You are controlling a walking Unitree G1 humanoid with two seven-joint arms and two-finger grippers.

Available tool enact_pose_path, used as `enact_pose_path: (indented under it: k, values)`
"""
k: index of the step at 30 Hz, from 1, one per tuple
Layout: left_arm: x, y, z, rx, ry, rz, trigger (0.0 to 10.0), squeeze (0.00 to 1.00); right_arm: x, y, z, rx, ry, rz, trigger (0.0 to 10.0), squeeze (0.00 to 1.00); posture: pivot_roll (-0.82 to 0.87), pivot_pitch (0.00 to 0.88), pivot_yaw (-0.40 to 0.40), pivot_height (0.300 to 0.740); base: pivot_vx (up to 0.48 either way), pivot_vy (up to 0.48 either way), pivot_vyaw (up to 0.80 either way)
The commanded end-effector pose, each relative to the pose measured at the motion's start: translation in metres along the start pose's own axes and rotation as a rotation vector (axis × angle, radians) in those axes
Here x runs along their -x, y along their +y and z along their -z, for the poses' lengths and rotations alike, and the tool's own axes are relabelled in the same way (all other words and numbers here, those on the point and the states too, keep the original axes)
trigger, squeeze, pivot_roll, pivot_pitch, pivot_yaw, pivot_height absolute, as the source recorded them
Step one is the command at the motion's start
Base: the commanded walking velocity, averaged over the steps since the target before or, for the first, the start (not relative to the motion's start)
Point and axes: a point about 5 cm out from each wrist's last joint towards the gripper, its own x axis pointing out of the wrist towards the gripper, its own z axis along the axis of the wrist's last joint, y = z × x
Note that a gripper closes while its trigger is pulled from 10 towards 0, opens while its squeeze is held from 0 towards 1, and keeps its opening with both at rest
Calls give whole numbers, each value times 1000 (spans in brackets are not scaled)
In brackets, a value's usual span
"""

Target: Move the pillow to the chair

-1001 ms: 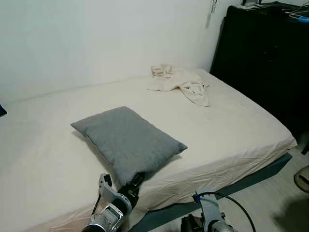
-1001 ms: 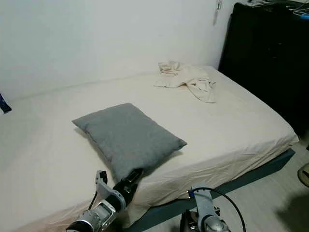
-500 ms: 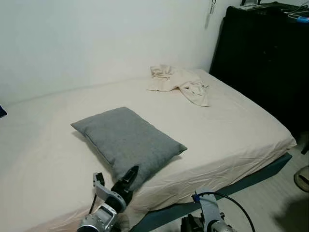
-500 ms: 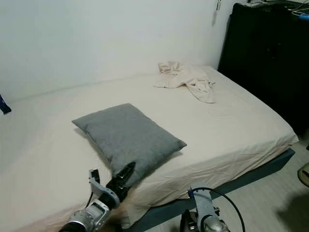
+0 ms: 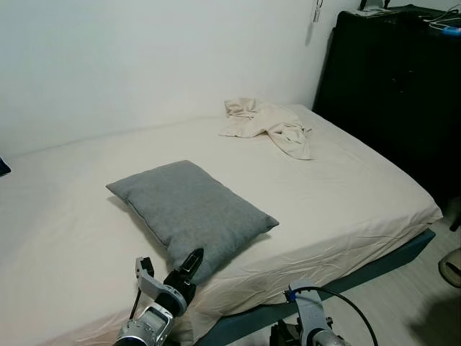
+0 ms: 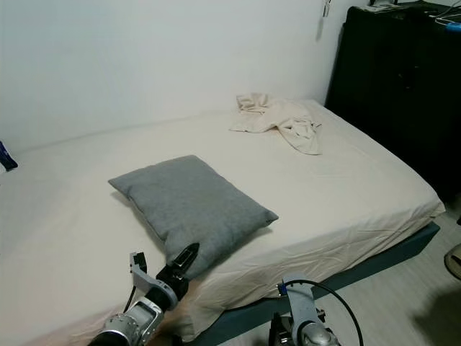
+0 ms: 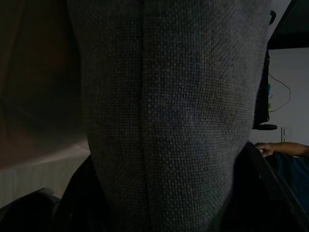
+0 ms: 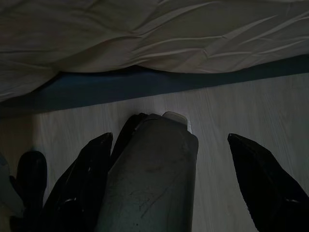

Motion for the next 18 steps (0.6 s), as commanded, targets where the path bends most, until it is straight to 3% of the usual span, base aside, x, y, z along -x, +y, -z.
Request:
enact_pose_path:
  k: [1, 18]
  values:
    - [0, -1, -2, -17, -7, 6, 0, 0, 1, 6, 8, 7, 33, -17, 10000, 0, -63, 0, 12, 592, 0, 0, 0]
    - [-9, -15, -1, -23, 6, 85, 0, 0, 0, 6, 2, 10, 13, -22, 10000, 0, -56, 0, 2, 592, 0, 0, 0]
